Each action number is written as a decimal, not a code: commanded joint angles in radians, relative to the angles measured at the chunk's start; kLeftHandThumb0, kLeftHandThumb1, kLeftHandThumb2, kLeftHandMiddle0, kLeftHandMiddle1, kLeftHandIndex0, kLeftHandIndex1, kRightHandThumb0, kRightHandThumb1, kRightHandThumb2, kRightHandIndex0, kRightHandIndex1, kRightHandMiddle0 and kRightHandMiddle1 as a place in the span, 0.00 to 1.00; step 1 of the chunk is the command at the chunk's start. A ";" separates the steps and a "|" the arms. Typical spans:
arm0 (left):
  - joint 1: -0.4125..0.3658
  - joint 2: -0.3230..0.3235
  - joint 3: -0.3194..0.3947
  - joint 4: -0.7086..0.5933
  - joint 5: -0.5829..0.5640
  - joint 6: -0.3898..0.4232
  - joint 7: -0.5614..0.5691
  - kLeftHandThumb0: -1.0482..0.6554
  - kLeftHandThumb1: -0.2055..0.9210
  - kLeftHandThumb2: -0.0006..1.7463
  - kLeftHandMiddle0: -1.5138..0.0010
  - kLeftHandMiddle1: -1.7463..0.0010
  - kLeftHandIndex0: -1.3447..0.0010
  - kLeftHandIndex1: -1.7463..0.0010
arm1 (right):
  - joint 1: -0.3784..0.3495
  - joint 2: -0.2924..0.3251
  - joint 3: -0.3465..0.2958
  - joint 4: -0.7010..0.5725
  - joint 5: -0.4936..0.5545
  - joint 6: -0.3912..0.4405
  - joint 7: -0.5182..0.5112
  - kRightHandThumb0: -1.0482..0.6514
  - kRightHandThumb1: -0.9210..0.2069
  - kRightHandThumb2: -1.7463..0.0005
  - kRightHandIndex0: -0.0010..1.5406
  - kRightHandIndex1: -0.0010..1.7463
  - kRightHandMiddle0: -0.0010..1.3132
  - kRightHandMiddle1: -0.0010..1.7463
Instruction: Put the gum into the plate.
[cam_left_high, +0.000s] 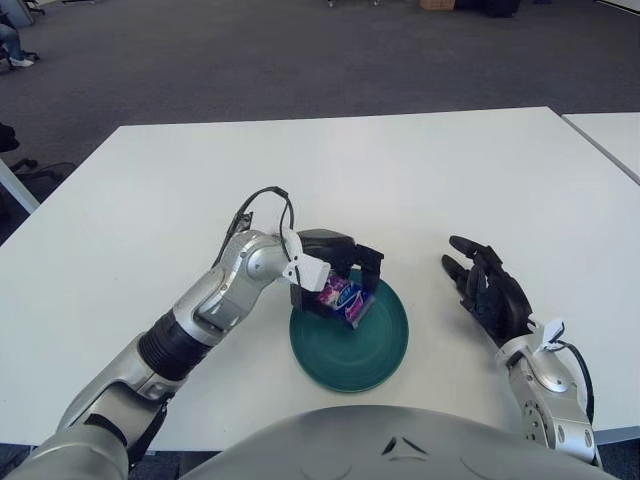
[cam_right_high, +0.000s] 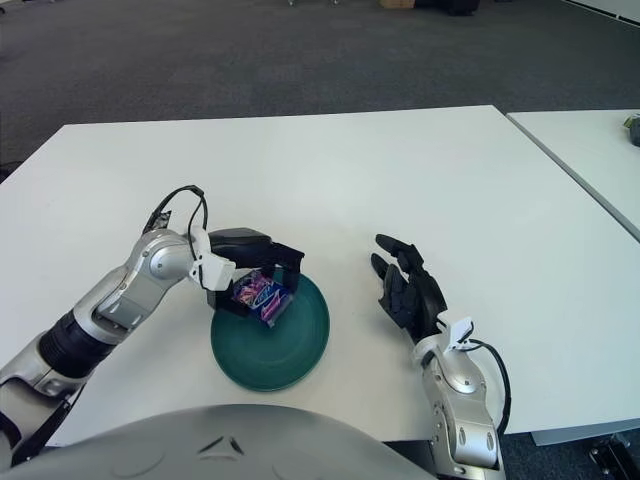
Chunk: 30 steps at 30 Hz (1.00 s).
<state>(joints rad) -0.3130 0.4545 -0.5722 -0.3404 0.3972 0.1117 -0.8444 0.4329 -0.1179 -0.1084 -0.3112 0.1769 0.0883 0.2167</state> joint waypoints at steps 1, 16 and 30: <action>-0.021 0.008 -0.018 -0.010 0.006 0.034 -0.046 0.62 0.53 0.58 0.52 0.18 0.57 0.19 | 0.092 0.007 0.012 0.013 -0.008 0.014 -0.002 0.17 0.00 0.49 0.24 0.00 0.00 0.45; -0.029 0.024 -0.077 0.011 0.084 -0.059 -0.083 0.26 0.76 0.30 0.76 0.42 0.93 0.40 | 0.075 0.004 0.017 0.053 0.000 -0.025 0.007 0.18 0.00 0.48 0.22 0.00 0.00 0.42; -0.003 0.027 -0.051 0.043 0.096 -0.164 -0.029 0.07 0.98 0.10 0.89 0.51 0.99 0.43 | 0.063 -0.005 0.023 0.062 0.001 -0.022 0.011 0.18 0.00 0.49 0.22 0.00 0.00 0.43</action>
<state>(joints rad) -0.3171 0.4691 -0.6377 -0.3027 0.4757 -0.0237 -0.9024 0.4317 -0.1183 -0.0888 -0.2766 0.1774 0.0400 0.2192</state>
